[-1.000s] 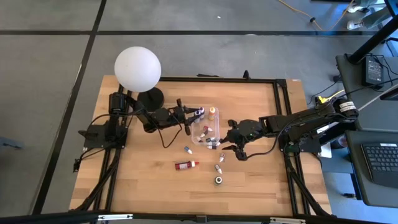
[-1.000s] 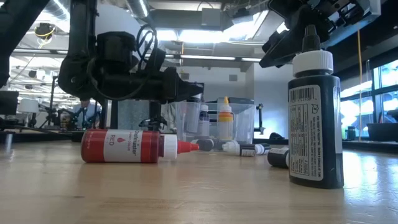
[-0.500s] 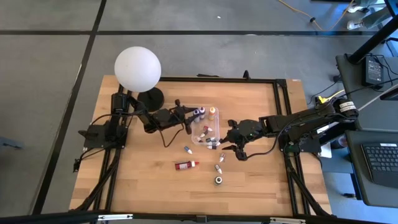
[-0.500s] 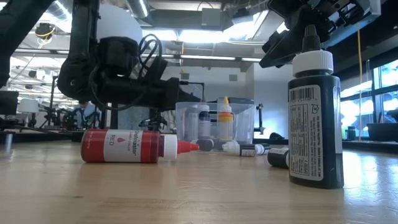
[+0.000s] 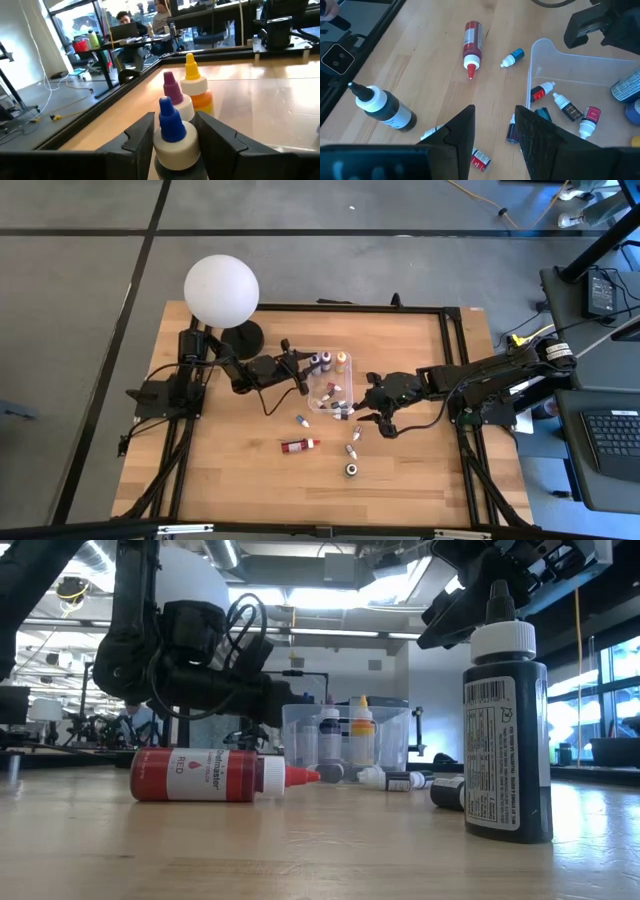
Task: Pick & Place food coloring
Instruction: Put the large blue food coloring bottle in the transparent bin
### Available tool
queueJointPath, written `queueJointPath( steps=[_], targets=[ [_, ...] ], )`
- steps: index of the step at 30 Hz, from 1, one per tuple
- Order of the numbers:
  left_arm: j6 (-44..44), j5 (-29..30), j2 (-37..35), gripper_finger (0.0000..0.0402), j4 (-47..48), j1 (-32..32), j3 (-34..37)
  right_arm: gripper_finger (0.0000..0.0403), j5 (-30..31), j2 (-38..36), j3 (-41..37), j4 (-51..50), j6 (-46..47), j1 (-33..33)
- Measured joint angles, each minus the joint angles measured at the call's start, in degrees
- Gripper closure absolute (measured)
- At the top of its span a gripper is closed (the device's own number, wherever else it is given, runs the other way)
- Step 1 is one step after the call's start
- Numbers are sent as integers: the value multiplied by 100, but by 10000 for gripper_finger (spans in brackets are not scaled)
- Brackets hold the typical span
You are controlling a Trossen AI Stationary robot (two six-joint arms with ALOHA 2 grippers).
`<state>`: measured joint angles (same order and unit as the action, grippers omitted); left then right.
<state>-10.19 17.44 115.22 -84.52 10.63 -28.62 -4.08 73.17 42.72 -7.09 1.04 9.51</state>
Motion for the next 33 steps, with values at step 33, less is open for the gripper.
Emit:
queueJointPath(
  steps=[33],
  targets=[
    [-541,460,13,261,66,4,-175,260,-2,0,0,-11,15,0]
  ],
)
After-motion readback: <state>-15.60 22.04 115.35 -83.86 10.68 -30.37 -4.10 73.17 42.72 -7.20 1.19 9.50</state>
